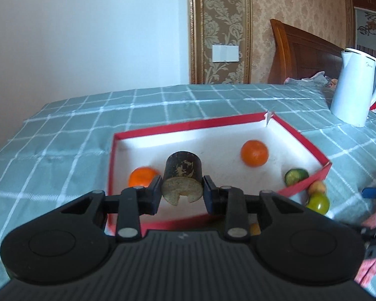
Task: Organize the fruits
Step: 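Carry the log piece into the red box and open the left gripper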
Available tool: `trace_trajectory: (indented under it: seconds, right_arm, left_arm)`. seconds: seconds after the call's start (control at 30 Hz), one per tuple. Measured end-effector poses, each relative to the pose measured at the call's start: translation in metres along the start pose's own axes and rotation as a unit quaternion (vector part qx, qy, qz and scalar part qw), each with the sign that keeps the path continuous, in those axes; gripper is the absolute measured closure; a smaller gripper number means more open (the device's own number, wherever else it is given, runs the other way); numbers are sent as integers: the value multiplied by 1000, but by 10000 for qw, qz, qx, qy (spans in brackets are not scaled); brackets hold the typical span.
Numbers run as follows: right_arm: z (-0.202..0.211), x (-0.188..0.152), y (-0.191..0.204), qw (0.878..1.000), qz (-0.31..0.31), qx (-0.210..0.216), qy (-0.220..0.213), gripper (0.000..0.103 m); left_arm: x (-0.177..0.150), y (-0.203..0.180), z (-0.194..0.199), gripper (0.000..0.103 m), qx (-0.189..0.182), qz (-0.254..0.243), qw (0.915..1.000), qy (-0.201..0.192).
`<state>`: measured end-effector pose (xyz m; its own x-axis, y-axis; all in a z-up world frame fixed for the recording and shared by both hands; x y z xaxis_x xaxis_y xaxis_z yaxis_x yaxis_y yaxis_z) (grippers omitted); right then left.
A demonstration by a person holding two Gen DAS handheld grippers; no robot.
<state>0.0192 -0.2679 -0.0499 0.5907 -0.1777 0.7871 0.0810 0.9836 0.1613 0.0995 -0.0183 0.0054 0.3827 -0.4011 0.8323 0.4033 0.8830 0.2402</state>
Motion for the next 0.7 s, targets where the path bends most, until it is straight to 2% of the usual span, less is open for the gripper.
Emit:
trace_trajectory:
  seconds: [0.13, 0.3, 0.53, 0.7]
  right_arm:
    - [-2, 1, -5, 9999, -159, 31, 59, 3]
    - [-4, 1, -5, 9998, -169, -80, 65, 0]
    - [-4, 1, -8, 9997, -242, -24, 90, 0]
    - [-5, 1, -8, 9996, -274, -6, 84, 0]
  left_arm:
    - [14, -8, -16, 72, -20, -101, 9999, -5]
    - [23, -16, -45, 72, 65, -221, 9995, 210]
    - [27, -18, -79, 72, 194, -154, 9985, 497]
    - [23, -10, -92, 72, 137, 172, 9981, 573]
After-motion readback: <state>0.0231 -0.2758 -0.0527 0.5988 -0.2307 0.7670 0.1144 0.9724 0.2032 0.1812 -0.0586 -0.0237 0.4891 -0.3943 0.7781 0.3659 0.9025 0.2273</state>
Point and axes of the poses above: each gripper's, at about its wrist camera, not at the fingertips, and z roughly against the way its jaws point, y to its left, x to its top, the point moved 3 cm from there along -z, roughly the way its jaws point, and after that the axes turned 14 degrees about -z, right-handed, at the moved point
